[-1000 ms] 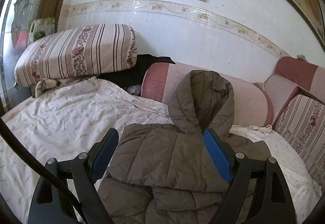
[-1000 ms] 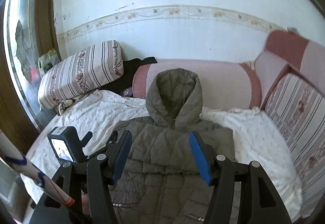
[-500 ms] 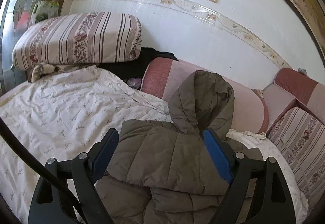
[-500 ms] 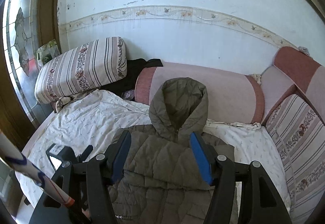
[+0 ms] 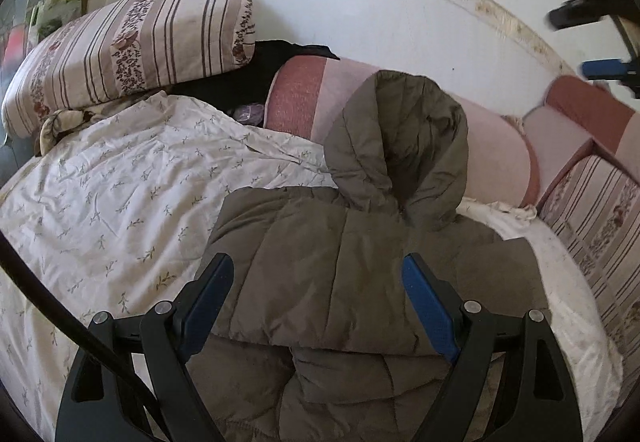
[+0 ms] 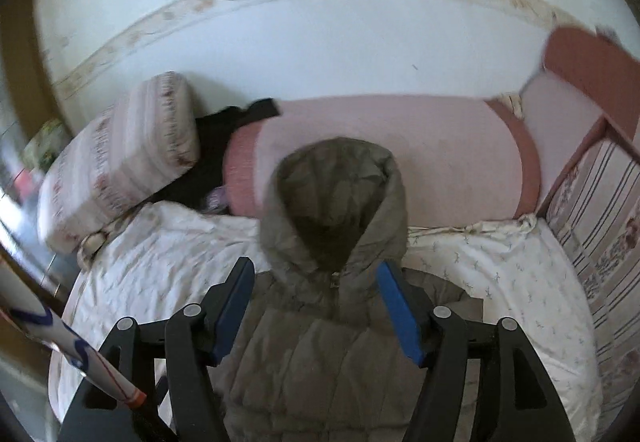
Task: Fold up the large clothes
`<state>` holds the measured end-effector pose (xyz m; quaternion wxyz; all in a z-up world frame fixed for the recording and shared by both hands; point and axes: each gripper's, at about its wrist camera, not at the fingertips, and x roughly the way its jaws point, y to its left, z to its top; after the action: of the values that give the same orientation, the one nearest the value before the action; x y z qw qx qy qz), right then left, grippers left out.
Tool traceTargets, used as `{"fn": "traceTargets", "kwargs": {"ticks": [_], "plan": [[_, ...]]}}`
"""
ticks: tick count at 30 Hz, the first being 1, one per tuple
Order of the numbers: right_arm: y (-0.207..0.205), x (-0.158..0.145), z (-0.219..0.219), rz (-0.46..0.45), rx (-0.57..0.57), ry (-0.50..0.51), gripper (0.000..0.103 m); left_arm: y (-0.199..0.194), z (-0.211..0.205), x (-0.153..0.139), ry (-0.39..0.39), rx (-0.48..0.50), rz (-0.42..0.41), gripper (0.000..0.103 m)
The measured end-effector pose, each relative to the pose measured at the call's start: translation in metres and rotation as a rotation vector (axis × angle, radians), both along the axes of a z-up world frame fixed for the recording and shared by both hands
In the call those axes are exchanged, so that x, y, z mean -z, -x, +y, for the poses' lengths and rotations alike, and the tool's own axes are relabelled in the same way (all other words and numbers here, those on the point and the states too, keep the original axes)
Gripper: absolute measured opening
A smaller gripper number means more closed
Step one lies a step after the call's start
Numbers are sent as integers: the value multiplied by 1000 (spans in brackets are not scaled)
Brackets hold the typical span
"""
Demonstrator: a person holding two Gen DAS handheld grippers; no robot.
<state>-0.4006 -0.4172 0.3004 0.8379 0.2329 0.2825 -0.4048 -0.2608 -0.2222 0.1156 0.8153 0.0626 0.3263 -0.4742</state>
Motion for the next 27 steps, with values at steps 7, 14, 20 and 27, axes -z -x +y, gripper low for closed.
{"fn": "traceTargets", "kwargs": {"ticks": [7,14,20,27], "plan": [[-26,47,-112,5,79,-75,69,4,-13,7,-42,-13,-63,85],[-56,88,-197,17,109,-105,69,0,-25,16,-79,-40,-120,85],[-83,126,-249,47,135,-89,69,0,-30,21,-98,-38,-142,85],[-71,138,-243,26,123,-32,9,5,-40,30,-134,-28,-158,85]]}}
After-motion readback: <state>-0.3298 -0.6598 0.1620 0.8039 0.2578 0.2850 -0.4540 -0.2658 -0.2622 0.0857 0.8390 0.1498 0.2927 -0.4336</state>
